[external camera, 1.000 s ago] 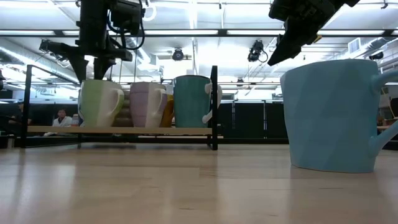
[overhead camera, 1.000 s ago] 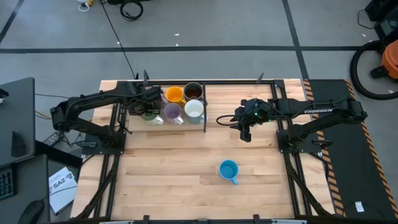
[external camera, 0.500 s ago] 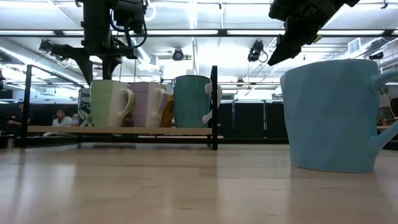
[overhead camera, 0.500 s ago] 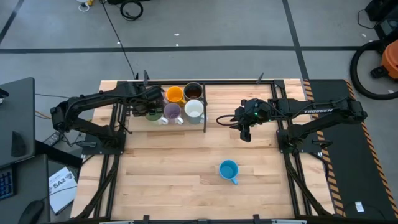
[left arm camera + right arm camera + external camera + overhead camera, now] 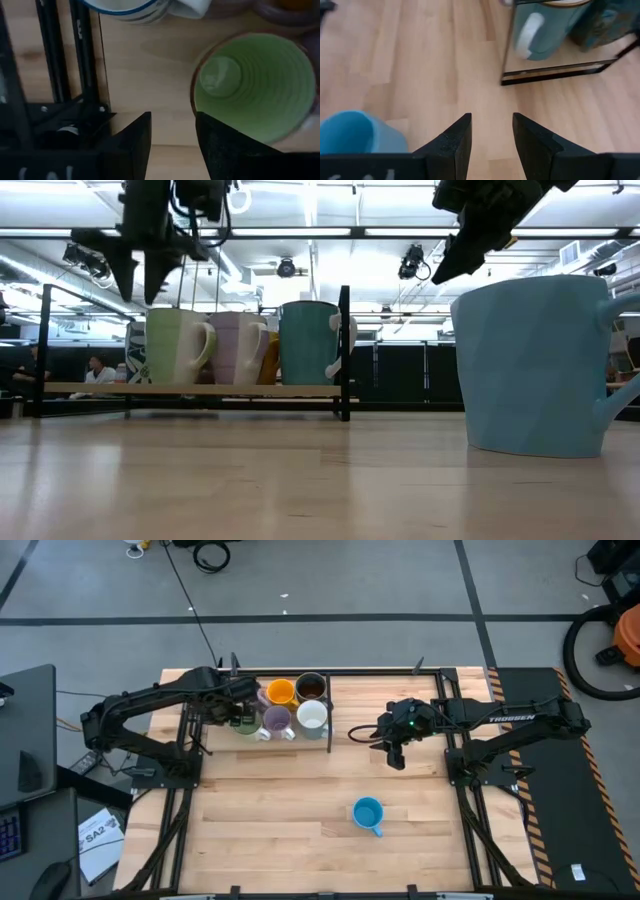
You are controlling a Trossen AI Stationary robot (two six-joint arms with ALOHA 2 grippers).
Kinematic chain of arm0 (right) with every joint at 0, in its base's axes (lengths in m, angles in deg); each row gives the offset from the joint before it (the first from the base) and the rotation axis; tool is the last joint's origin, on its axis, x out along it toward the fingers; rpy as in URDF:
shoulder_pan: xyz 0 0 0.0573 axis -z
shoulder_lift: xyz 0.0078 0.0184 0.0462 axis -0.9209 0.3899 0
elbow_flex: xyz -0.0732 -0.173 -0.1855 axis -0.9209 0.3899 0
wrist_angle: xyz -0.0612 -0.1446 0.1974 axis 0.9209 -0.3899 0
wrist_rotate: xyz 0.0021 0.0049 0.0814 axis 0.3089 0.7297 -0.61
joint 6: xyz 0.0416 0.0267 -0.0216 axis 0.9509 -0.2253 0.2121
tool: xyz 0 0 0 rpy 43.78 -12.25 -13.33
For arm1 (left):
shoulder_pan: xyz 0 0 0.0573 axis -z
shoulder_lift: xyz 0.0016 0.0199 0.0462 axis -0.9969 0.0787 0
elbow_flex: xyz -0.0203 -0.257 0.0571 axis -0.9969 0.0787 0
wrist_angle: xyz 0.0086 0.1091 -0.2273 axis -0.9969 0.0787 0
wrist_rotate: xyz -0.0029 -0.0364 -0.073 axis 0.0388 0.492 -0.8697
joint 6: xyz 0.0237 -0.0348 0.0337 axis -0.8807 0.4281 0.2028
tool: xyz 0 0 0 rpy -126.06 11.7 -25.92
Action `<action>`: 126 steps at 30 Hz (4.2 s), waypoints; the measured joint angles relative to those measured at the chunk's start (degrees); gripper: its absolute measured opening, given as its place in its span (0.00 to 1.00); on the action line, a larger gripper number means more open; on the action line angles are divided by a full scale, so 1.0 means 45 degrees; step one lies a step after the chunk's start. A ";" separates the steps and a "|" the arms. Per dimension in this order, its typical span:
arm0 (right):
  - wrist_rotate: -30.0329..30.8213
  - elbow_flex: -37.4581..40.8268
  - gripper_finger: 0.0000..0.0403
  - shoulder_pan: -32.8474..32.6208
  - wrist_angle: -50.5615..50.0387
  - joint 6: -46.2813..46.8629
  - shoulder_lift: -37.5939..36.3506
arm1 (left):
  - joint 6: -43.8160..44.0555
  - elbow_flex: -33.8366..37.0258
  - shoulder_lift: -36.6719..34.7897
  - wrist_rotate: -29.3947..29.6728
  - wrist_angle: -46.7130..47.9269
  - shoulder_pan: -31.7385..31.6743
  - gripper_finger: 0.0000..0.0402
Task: Place coffee mugs
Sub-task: Put the blue mug on the shelf
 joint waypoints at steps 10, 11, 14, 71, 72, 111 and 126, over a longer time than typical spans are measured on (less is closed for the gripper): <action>-0.1284 0.0000 0.37 -0.0482 0.0066 0.2440 0.0004 | -0.1393 -0.1423 -0.0010 0.0021 -0.0709 0.2950 0.40; -0.1288 0.0000 0.37 -0.0635 0.0075 0.2720 0.0002 | -0.1389 -0.1423 -0.0010 0.0023 -0.1130 0.3345 0.40; -0.1408 0.0000 0.37 -0.1207 0.0107 0.3580 0.0000 | -0.1388 -0.1423 -0.0009 0.0166 -0.2532 0.4470 0.40; 0.3404 -0.0007 0.34 -0.7329 0.0722 1.0261 0.5617 | -0.2194 -0.1428 0.0049 0.2843 -0.8336 0.8296 0.40; 0.3347 -0.0005 0.32 -0.7327 0.0823 1.0260 0.5736 | -0.2194 -0.1428 0.0049 0.2843 -0.8336 0.8296 0.40; 0.2014 -0.9200 0.07 -0.3297 0.2309 0.4912 1.1102 | -0.2294 -0.1428 -0.0549 0.2549 -0.7369 1.4062 0.40; 0.1813 -1.2191 0.08 -0.2642 0.0519 0.4662 1.4547 | -0.2295 -0.1428 -0.0549 0.2542 -0.7350 1.4731 0.40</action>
